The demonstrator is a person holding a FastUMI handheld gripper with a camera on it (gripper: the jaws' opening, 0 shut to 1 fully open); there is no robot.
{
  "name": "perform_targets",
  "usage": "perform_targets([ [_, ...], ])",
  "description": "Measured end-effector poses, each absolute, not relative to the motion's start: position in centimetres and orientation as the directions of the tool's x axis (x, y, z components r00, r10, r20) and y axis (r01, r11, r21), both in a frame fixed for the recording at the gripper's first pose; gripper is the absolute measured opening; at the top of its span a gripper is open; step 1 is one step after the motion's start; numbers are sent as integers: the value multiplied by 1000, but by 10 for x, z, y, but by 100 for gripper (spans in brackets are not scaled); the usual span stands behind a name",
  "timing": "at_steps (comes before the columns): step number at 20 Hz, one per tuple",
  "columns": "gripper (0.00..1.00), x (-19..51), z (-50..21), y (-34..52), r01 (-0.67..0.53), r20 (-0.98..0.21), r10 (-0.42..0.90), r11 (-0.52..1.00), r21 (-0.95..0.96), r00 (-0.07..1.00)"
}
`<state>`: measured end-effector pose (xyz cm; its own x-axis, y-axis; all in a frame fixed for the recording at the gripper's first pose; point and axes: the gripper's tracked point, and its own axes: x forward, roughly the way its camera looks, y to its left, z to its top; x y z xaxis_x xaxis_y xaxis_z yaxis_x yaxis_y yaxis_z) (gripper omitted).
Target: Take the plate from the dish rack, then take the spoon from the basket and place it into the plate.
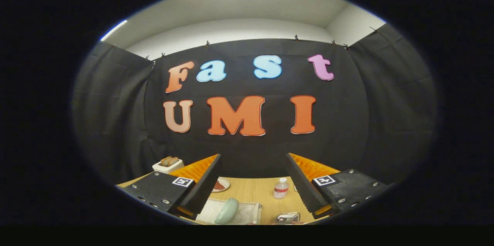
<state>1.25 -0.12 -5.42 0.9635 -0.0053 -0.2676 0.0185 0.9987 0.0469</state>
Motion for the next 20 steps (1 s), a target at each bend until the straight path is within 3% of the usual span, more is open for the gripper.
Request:
perform_targets([
  [9,97,29,-110,26,-73,-499,104,994,82,860],
  [20,96,24,-203,58,-117,-799,196,981,157,568],
])
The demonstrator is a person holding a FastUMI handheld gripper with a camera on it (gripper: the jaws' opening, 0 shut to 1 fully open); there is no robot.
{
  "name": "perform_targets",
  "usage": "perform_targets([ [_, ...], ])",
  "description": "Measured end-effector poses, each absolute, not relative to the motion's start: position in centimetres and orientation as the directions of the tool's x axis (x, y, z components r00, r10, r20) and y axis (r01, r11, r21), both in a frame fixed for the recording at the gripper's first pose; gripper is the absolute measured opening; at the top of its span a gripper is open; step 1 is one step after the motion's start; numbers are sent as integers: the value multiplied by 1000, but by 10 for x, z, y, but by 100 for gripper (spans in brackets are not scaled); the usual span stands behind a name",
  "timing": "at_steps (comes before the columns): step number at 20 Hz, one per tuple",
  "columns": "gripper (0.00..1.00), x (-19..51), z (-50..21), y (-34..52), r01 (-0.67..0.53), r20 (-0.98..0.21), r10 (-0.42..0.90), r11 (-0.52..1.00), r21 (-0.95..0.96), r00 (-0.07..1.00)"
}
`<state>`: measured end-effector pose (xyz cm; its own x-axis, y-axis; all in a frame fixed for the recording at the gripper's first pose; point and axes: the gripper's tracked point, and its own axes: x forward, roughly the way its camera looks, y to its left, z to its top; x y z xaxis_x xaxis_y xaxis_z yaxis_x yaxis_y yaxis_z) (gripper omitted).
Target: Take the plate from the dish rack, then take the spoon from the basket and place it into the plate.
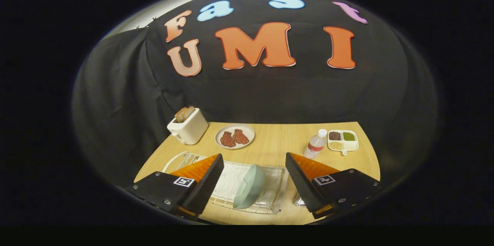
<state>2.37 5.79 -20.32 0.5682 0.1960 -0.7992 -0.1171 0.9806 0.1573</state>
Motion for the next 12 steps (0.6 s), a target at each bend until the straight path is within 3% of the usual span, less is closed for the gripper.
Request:
perform_targets([
  [4,89,8,-241,59,-95,-892,189,982,165,410],
  [12,83,-22,-295,68,-48,-970,144,989,137,196],
])
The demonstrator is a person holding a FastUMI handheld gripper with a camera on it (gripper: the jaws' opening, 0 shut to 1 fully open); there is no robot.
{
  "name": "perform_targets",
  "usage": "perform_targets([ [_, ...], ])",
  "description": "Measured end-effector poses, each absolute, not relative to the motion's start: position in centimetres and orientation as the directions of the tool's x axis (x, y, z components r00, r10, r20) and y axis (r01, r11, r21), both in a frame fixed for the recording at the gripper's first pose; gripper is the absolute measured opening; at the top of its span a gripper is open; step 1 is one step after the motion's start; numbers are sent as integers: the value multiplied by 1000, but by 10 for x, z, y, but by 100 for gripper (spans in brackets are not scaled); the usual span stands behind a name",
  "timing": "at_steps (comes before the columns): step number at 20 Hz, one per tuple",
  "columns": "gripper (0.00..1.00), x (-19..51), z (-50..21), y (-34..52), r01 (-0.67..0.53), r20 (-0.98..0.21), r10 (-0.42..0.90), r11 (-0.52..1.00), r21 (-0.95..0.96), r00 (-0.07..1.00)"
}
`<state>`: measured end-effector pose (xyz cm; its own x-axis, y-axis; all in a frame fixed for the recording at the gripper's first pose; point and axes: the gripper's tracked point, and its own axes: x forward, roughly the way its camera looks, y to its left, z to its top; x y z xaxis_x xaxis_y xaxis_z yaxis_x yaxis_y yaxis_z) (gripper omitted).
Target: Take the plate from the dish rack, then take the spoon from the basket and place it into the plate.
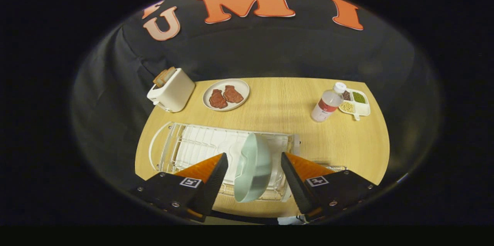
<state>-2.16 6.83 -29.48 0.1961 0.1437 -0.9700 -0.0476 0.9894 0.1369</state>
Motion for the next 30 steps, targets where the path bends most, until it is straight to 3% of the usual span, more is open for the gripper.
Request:
perform_targets([
  [5,70,-41,-312,78,4,-984,141,990,143,107],
  [10,44,-59,-329,85,26,-996,72,997,73,43],
  [18,34,-62,-330,82,-8,-996,-81,997,-82,24],
  [24,25,-51,-313,53,-28,-961,-256,965,-260,109],
  [30,23,-47,-292,37,16,-938,-307,951,-308,161],
])
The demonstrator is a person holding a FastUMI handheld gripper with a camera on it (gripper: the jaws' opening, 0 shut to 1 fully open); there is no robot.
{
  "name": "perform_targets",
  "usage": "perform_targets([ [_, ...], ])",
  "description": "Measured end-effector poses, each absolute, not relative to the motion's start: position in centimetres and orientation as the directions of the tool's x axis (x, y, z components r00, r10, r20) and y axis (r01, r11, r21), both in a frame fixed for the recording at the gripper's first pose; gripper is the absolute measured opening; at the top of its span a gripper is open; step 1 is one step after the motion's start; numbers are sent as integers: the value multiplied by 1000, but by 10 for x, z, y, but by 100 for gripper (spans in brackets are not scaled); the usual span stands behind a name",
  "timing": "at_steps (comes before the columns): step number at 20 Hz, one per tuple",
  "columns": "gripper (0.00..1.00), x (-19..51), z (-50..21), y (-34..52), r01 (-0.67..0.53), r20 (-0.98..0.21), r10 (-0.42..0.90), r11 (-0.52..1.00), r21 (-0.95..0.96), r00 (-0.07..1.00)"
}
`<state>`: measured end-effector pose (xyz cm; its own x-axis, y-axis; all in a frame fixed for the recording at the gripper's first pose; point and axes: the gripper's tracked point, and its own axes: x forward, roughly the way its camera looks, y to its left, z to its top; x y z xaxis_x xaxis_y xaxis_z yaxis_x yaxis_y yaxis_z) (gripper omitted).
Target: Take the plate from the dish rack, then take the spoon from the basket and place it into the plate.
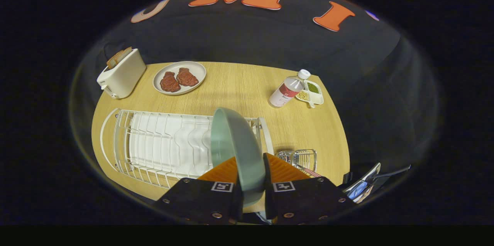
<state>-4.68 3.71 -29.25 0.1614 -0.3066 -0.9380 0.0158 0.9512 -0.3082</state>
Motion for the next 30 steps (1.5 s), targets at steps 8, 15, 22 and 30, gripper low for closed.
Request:
perform_targets([
  [8,23,-65,-256,34,71,-959,-206,978,-196,194],
  [15,23,-111,-236,30,114,-980,-58,993,-37,190],
  [22,23,-180,-252,17,220,-980,130,962,161,149],
  [30,23,-244,-282,25,303,-916,365,866,399,165],
])
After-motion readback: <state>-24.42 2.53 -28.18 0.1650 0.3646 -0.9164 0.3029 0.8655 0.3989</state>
